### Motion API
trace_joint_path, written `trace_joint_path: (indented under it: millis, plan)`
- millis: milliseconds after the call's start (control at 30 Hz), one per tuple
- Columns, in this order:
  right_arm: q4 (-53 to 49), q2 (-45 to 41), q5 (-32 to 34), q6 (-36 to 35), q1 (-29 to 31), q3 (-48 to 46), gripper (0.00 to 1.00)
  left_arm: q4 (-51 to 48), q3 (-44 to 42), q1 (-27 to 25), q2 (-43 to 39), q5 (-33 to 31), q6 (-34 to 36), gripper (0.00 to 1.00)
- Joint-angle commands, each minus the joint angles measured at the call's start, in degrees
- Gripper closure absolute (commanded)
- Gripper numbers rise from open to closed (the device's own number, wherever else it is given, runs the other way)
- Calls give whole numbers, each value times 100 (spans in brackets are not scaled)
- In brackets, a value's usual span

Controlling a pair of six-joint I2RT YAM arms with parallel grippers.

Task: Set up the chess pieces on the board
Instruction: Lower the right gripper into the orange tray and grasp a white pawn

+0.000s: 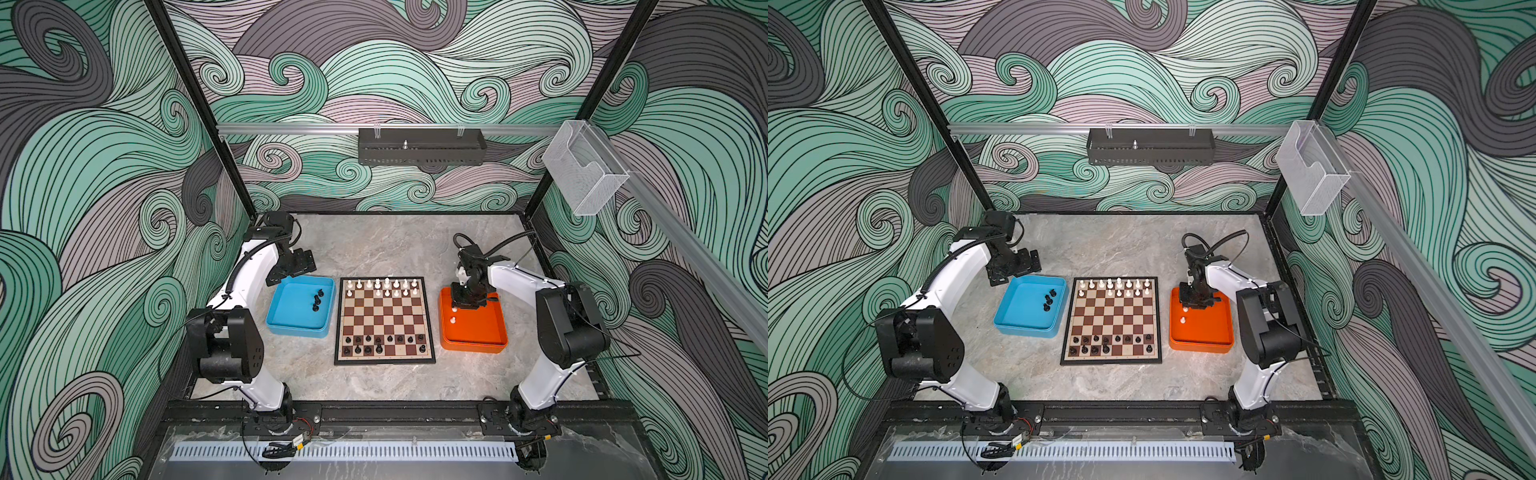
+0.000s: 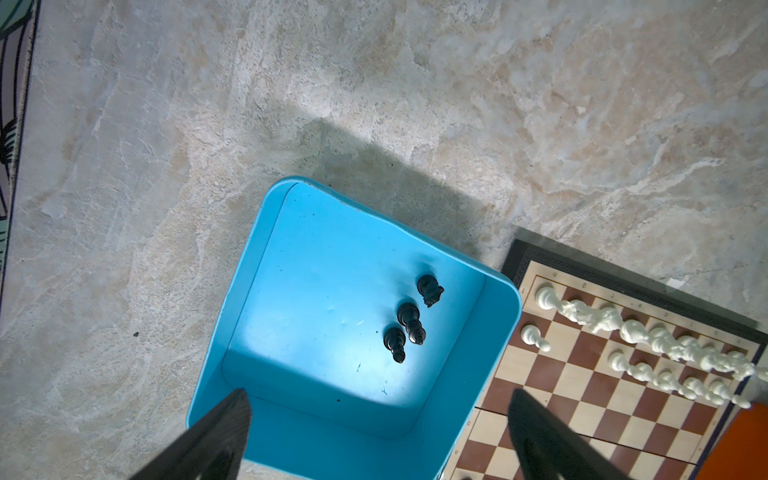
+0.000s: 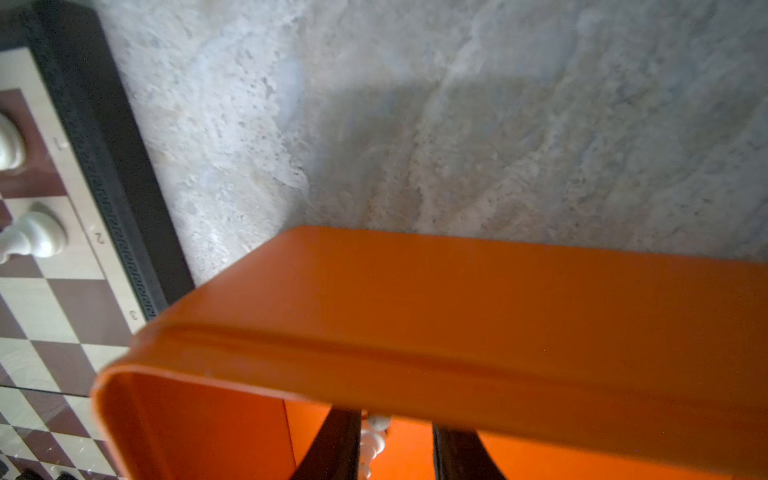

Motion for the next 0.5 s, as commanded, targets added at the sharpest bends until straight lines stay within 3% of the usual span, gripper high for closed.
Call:
trace_joint_path:
  millis: [0, 467]
  plan:
    - [33, 88, -43, -12, 5, 131, 72, -4, 31, 30, 74, 7, 49, 1]
    - [43, 204, -60, -30, 40, 157, 79, -1, 7, 41, 96, 8, 49, 1]
